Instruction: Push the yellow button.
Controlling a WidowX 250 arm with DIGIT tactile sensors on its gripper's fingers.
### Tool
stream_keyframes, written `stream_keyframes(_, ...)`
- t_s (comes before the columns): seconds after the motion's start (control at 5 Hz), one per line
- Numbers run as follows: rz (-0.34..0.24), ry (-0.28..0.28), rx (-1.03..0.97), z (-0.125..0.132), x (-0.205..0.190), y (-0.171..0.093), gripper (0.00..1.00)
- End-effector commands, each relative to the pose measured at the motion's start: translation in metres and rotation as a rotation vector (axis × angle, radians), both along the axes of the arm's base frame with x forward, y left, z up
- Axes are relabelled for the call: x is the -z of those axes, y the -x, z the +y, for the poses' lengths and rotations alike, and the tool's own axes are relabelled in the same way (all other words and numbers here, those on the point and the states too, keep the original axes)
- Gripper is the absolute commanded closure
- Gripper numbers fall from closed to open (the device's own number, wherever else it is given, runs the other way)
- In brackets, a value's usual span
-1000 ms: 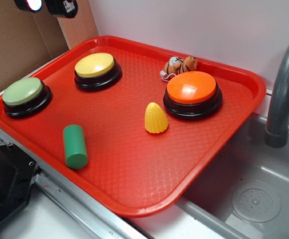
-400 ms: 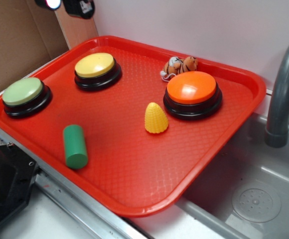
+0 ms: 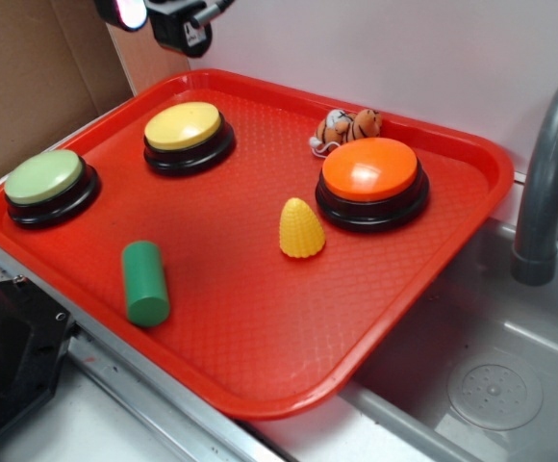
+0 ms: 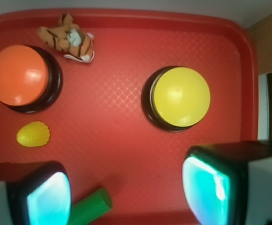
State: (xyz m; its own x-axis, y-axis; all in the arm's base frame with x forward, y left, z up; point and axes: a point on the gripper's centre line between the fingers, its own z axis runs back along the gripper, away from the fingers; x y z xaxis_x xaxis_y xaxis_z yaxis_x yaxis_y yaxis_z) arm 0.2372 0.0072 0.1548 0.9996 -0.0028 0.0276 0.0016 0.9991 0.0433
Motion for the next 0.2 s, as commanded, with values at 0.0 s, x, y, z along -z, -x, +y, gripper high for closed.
stream_keyframes(0.0, -0.056, -0.004, 0.015, -0.0022, -0.0058, -0.0131, 0.00)
